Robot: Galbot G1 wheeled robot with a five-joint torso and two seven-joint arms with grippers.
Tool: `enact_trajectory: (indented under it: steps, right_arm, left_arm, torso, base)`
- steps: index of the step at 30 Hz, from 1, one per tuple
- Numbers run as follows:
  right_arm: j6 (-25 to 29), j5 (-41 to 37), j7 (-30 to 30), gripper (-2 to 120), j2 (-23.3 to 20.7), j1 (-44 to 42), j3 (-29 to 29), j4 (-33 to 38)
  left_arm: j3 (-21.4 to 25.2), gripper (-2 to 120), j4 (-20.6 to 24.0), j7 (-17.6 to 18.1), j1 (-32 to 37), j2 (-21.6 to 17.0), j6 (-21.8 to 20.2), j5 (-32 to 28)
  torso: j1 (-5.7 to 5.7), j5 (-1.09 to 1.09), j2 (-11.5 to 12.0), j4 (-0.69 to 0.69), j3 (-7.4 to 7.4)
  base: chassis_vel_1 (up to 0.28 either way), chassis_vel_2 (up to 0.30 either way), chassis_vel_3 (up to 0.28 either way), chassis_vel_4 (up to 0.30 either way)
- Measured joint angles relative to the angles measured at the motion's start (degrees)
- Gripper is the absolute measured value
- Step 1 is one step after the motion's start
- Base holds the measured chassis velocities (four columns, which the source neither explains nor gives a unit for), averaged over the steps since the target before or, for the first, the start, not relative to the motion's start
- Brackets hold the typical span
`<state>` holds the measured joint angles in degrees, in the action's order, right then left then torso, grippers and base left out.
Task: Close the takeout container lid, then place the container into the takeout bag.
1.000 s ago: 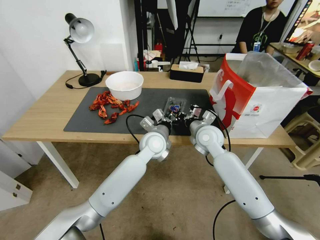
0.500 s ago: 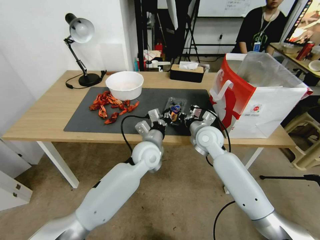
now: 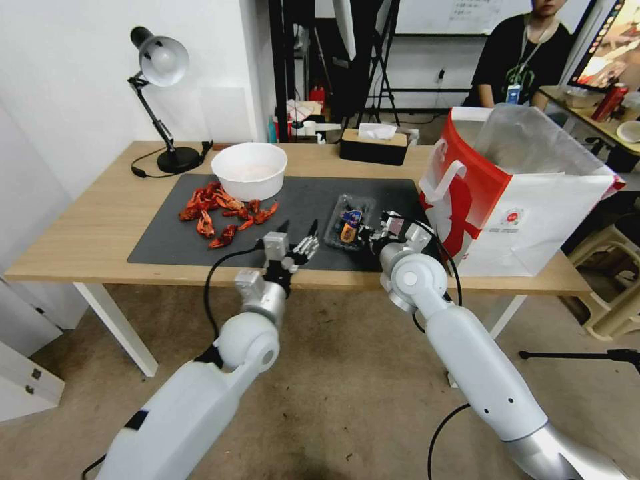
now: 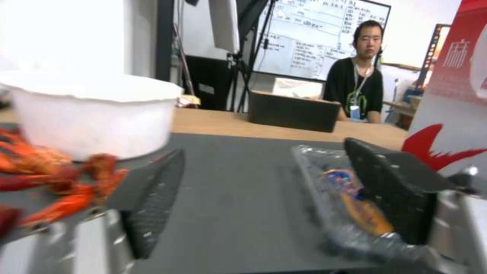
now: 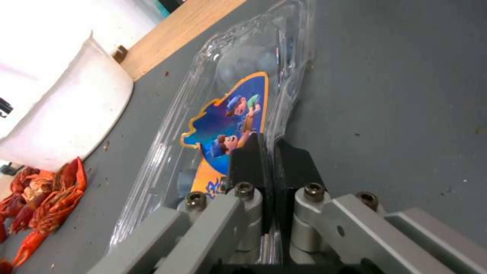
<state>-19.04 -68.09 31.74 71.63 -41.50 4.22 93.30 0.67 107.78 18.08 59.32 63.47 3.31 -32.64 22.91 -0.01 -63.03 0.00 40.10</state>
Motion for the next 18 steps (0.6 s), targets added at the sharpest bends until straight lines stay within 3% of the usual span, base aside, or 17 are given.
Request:
enact_trajectory:
  steps: [3,18]
  right_arm:
    - [0.1,0.2,-0.2,0,0.0,-0.1,0.0,-0.1]
    - [0.1,0.6,-0.5,0,-0.7,-0.7,0.7,0.1]
  left_arm:
    - [3.7,98,1.9,-1.7,5.2,-1.0,1.6,2.8]
    - [11.7,100,3.6,-2.3,19.3,-1.9,9.2,11.4]
  torso:
    - [0.00,0.00,0.0,0.01,0.00]
    - [0.00,0.01,0.0,0.02,0.00]
  base:
    - [0.000,0.000,0.000,0.000]
    - [0.000,0.000,0.000,0.000]
